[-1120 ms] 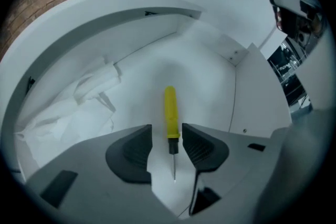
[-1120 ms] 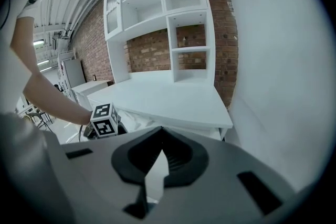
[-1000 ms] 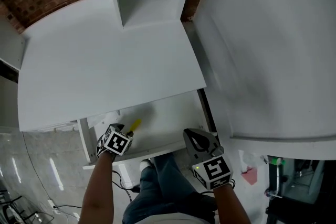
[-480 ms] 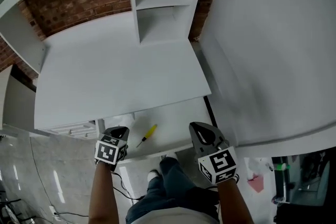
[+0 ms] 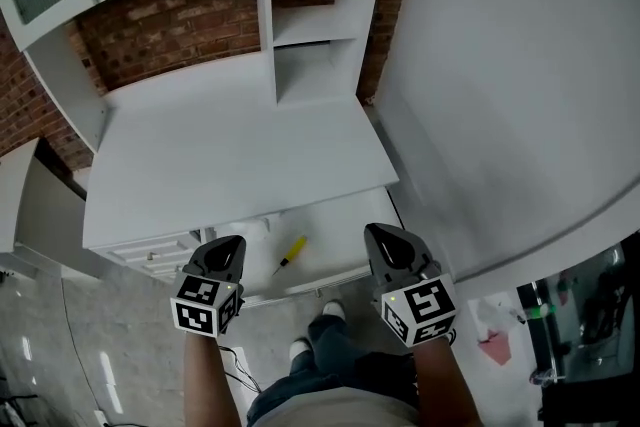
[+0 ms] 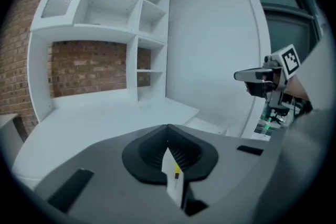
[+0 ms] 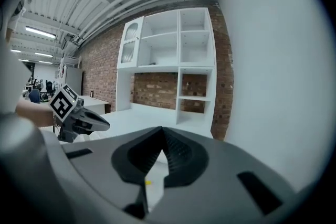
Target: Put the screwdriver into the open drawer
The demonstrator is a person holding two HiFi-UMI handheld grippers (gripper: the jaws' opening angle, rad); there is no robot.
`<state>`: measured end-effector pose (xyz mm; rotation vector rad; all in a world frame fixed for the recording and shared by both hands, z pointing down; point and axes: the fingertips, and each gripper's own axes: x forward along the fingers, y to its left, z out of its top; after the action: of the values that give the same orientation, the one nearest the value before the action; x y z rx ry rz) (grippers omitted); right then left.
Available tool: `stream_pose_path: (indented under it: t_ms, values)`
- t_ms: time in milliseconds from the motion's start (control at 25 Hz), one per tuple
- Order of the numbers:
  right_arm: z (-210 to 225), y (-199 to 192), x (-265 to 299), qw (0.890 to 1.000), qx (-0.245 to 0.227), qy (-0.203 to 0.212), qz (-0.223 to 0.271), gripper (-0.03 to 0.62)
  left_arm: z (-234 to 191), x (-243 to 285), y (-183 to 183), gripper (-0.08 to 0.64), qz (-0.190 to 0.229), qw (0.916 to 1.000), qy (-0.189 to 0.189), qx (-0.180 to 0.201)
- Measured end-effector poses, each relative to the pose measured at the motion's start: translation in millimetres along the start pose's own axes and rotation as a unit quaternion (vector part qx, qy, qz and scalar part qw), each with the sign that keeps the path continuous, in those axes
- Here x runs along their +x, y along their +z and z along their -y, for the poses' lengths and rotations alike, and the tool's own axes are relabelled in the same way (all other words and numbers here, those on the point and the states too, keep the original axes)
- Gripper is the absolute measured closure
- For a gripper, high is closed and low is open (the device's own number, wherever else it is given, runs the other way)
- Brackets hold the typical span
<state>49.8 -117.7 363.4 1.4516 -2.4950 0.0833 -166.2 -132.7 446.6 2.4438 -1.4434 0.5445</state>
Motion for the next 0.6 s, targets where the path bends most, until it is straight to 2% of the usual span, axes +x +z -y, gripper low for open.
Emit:
stream_pose_path:
  t_ms: [120, 360, 600]
  values:
    - [-8, 15, -12, 1.000, -0.011, -0.004, 0.015, 0.581, 5, -21, 21, 0.548, 0.045, 0.9984, 0.015, 0.031]
    - [-10, 26, -29, 0.999, -0.023, -0.002, 0.033, 0.581, 17, -52, 52, 0.548, 0.126, 0.9910, 0.027, 0.037]
    - [-11, 45, -31, 0.997, -0.039, 0.014, 0.059, 0.583, 22, -77, 85, 0.548, 0.190, 0.9793, 0.055, 0.043]
